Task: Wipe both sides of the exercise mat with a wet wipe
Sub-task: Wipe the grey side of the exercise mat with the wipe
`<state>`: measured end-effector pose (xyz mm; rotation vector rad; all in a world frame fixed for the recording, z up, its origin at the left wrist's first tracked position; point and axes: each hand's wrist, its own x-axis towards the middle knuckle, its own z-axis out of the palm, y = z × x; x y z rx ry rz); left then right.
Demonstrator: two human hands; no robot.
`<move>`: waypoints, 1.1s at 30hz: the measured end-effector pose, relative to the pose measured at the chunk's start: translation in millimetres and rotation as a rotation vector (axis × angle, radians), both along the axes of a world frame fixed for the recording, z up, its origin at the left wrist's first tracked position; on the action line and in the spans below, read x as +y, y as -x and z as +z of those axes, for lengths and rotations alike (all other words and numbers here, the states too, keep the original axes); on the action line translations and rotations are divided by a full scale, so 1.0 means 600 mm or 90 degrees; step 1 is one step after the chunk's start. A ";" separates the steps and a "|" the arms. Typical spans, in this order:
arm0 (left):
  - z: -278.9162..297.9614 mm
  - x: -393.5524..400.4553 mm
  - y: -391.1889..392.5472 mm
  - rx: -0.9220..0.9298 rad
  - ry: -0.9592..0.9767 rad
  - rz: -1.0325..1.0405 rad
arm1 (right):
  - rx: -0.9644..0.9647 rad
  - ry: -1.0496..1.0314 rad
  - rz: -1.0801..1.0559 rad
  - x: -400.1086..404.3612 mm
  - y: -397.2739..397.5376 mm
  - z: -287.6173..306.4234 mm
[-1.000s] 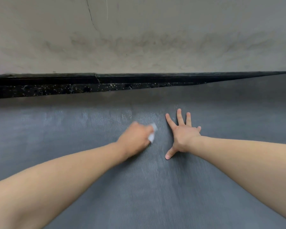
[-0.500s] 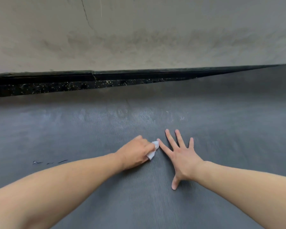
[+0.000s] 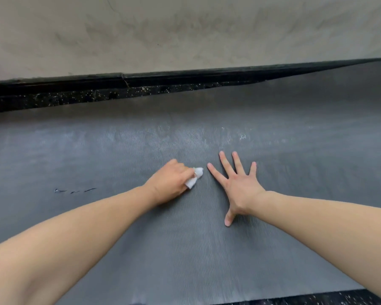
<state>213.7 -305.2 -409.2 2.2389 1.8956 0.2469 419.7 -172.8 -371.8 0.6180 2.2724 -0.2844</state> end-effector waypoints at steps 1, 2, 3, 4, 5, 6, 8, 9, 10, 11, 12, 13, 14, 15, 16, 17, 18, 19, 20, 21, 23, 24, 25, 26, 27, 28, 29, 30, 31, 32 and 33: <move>0.005 0.003 0.012 -0.009 -0.021 0.131 | 0.000 0.002 0.000 0.001 -0.001 -0.001; 0.009 0.000 0.011 -0.024 -0.035 0.219 | 0.003 0.002 0.001 0.001 -0.002 -0.001; 0.012 -0.004 -0.004 -0.042 -0.043 0.259 | 0.007 0.002 0.004 0.002 -0.003 -0.002; 0.013 -0.013 -0.031 -0.062 -0.039 0.267 | 0.009 0.005 0.007 0.002 -0.003 -0.001; 0.011 -0.024 -0.064 -0.082 -0.024 0.241 | 0.011 0.007 0.012 0.001 -0.004 0.000; 0.010 -0.038 -0.099 -0.094 -0.010 0.162 | 0.015 0.005 0.018 0.001 -0.007 -0.001; 0.014 -0.060 -0.144 -0.074 0.051 -0.037 | 0.024 0.000 0.027 0.001 -0.010 -0.003; 0.011 -0.062 -0.144 -0.068 0.060 -0.098 | 0.026 0.006 0.033 0.002 -0.011 -0.004; 0.010 -0.062 -0.137 -0.043 0.054 -0.108 | 0.032 0.011 0.040 0.004 -0.014 -0.006; 0.008 -0.063 -0.126 -0.023 0.050 -0.052 | 0.044 0.011 0.048 0.006 -0.019 -0.009; 0.004 -0.064 -0.117 -0.024 0.033 0.069 | 0.059 0.014 0.058 0.008 -0.026 -0.011; 0.002 -0.066 -0.111 -0.030 -0.003 0.212 | 0.072 0.026 0.075 0.008 -0.035 -0.012; 0.005 -0.072 -0.115 -0.046 -0.028 0.332 | 0.081 0.042 0.101 0.005 -0.048 -0.012; 0.003 -0.082 -0.134 -0.073 -0.045 0.408 | 0.090 0.054 0.134 0.000 -0.064 -0.012; -0.001 -0.095 -0.173 -0.097 -0.040 0.425 | 0.093 0.059 0.171 -0.006 -0.084 -0.013; -0.011 -0.107 -0.219 -0.106 -0.027 0.373 | 0.090 0.059 0.207 -0.013 -0.104 -0.014; -0.010 -0.118 -0.258 -0.080 -0.008 0.264 | 0.084 0.058 0.235 -0.019 -0.122 -0.015; -0.005 -0.130 -0.284 -0.070 0.030 0.149 | 0.080 0.056 0.254 -0.022 -0.136 -0.018; 0.001 -0.141 -0.289 -0.058 0.069 0.075 | 0.082 0.054 0.263 -0.024 -0.145 -0.022; -0.002 -0.149 -0.278 -0.030 0.068 0.066 | 0.090 0.056 0.261 -0.024 -0.149 -0.026; -0.004 -0.155 -0.236 -0.018 0.044 0.261 | 0.107 0.063 0.254 -0.021 -0.149 -0.033; 0.002 -0.158 -0.217 -0.036 0.008 0.404 | 0.113 0.068 0.254 -0.019 -0.149 -0.036; 0.007 -0.159 -0.214 -0.054 -0.026 0.512 | 0.120 0.074 0.254 -0.018 -0.150 -0.038; 0.014 -0.159 -0.234 -0.078 -0.031 0.534 | 0.127 0.077 0.254 -0.016 -0.152 -0.039; 0.016 -0.155 -0.272 -0.098 -0.009 0.471 | 0.133 0.076 0.256 -0.016 -0.156 -0.038; 0.018 -0.154 -0.315 -0.110 0.043 0.345 | 0.139 0.073 0.262 -0.016 -0.160 -0.038; 0.021 -0.156 -0.351 -0.094 0.097 0.192 | 0.149 0.073 0.271 -0.019 -0.168 -0.039; 0.028 -0.162 -0.366 -0.086 0.151 0.094 | 0.164 0.077 0.287 -0.023 -0.179 -0.039; 0.028 -0.168 -0.360 -0.074 0.187 0.078 | 0.182 0.085 0.311 -0.030 -0.195 -0.039; 0.021 -0.176 -0.344 -0.055 0.176 0.119 | 0.193 0.099 0.340 -0.039 -0.214 -0.040; 0.017 -0.184 -0.329 -0.065 0.138 0.211 | 0.199 0.117 0.367 -0.049 -0.234 -0.042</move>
